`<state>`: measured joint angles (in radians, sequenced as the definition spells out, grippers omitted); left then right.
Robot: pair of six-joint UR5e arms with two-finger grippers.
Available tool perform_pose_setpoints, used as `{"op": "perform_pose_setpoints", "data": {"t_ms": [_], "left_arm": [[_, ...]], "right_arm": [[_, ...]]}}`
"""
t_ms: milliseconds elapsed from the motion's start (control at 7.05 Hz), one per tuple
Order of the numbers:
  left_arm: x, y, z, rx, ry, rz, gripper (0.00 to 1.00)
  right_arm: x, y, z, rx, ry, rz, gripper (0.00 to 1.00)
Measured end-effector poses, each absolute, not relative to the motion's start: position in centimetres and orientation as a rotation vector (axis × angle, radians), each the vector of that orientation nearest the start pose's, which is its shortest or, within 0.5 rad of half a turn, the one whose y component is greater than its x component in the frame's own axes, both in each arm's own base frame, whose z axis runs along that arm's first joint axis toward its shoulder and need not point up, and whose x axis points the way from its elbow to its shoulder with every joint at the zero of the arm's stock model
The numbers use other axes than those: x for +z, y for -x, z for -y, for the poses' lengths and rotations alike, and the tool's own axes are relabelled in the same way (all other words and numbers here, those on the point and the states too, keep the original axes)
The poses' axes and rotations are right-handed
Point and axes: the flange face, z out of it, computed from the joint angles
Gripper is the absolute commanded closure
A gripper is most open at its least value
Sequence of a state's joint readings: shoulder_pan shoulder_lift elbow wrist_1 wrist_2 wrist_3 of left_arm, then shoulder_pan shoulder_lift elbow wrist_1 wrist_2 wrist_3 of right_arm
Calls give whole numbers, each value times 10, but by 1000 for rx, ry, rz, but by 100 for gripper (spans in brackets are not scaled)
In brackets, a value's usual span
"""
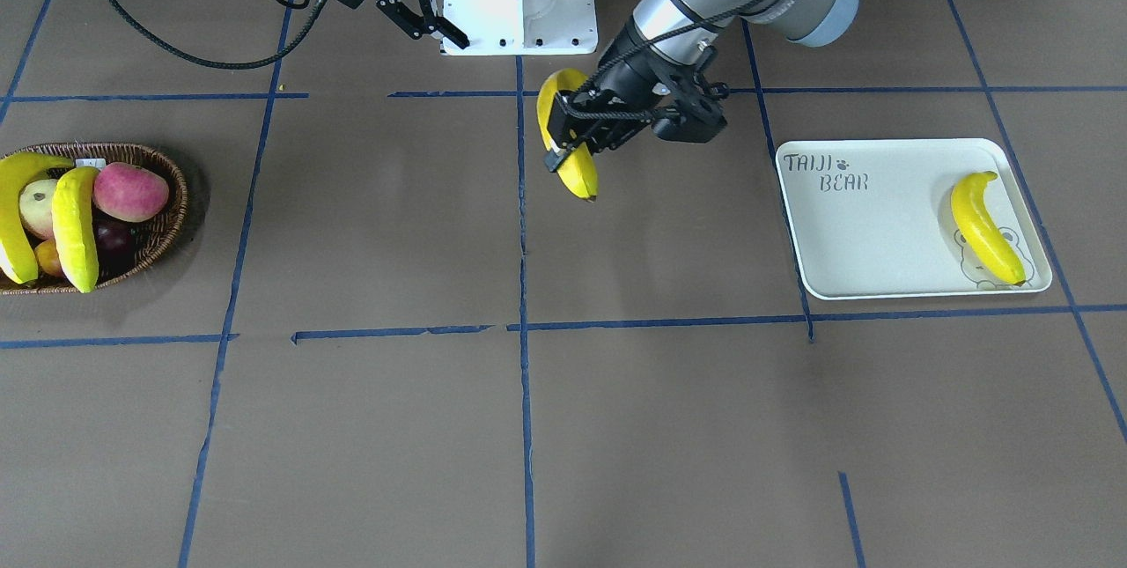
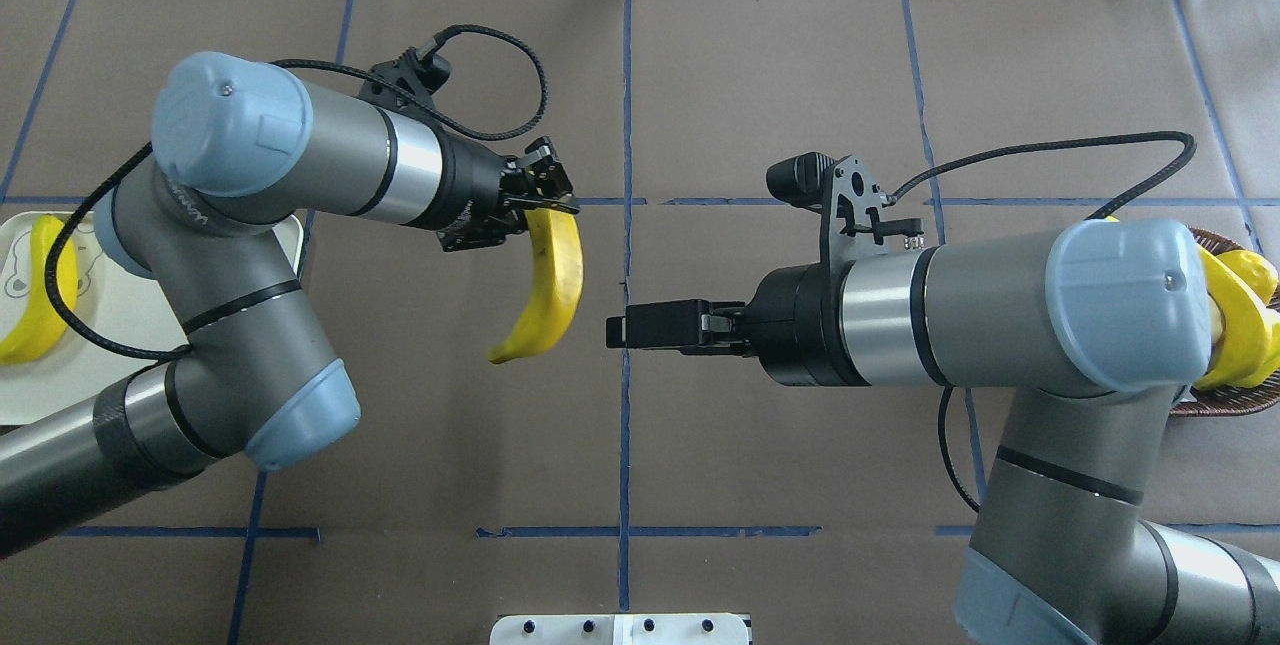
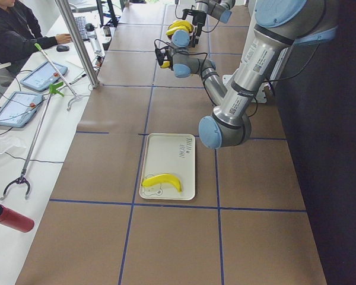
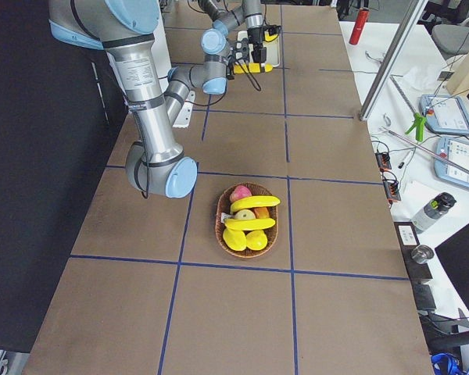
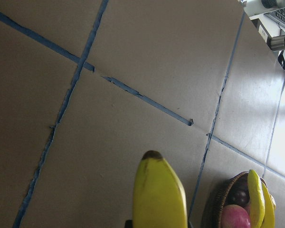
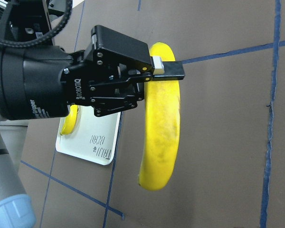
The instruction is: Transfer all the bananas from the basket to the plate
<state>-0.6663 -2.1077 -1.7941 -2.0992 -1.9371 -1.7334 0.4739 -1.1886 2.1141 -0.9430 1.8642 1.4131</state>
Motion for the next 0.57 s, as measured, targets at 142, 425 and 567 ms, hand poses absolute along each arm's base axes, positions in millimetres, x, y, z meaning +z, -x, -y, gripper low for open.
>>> {"op": "perform_pose_setpoints", "data": {"t_ms": [142,425,567], "left_arm": [[229,-407,476,-476,-50,-1220,100],[311,-364,497,-493,-67,-985,100],[358,-342,498,-492,-72,-879,100]], "right_arm": [[153,382,325,45,-266,1511,0],[184,364,342,98,-267,1438,0],[200,357,349,121,-266,1405,0]]}}
